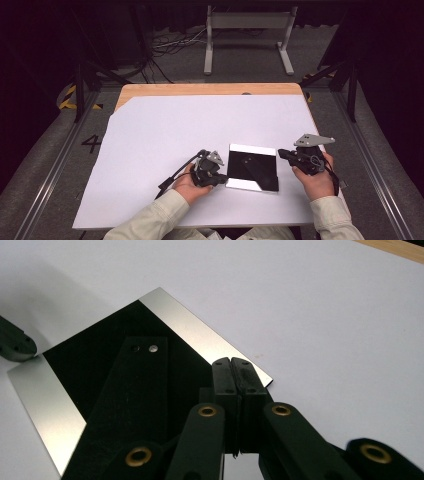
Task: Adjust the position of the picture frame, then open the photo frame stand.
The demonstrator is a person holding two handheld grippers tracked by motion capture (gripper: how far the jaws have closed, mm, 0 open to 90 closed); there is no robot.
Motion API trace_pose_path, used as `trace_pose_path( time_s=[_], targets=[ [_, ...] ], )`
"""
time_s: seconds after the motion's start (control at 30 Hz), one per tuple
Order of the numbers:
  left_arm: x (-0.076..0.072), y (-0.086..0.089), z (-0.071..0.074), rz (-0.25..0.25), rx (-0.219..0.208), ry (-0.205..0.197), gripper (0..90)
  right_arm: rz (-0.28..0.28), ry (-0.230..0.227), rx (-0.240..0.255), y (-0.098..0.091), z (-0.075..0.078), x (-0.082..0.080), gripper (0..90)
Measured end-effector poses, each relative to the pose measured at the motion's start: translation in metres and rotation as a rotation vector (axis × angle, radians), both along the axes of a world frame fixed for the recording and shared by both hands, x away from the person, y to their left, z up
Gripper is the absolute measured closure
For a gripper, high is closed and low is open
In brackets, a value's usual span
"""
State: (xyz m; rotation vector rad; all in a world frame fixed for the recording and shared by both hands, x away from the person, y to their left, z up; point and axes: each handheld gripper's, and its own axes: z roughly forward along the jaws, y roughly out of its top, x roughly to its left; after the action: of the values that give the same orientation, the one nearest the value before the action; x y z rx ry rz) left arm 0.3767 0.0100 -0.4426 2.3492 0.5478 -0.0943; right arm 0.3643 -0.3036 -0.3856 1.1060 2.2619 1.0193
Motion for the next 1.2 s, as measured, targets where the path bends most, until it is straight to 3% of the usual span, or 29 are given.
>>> trace_pose_path(
  time_s=[0.13, 0.27, 0.47, 0.57, 0.73, 0.9, 1.1, 1.2],
  targets=[
    [-0.004, -0.015, -0.001, -0.015, -0.021, -0.002, 90.0, -0.023, -0.009, 0.005, -0.011, 0.005, -0.004, 89.1],
    [-0.007, -0.032, -0.003, -0.030, -0.030, -0.037, 90.0, -0.059, -0.032, 0.035, -0.029, 0.013, -0.011, 89.0],
    [-0.008, -0.037, -0.003, -0.024, -0.035, -0.049, 90.0, -0.085, -0.036, 0.047, -0.043, 0.016, -0.017, 88.7],
    [-0.004, -0.028, 0.002, -0.009, -0.043, -0.055, 90.0, -0.075, -0.032, 0.038, -0.045, 0.015, -0.019, 88.0],
    [-0.004, -0.012, 0.014, 0.015, -0.048, -0.105, 89.0, -0.055, -0.032, 0.027, -0.043, 0.015, -0.018, 87.0],
    [-0.003, 0.014, 0.030, 0.057, -0.064, -0.149, 88.7, -0.037, -0.029, 0.011, -0.044, 0.017, -0.017, 86.2],
    [0.007, 0.046, 0.042, 0.109, -0.097, -0.152, 87.4, -0.017, -0.030, 0.008, -0.047, 0.020, -0.019, 85.1],
    [0.009, 0.054, 0.043, 0.097, -0.097, -0.175, 85.7, -0.004, -0.032, 0.014, -0.049, 0.022, -0.019, 84.0]
  ],
)
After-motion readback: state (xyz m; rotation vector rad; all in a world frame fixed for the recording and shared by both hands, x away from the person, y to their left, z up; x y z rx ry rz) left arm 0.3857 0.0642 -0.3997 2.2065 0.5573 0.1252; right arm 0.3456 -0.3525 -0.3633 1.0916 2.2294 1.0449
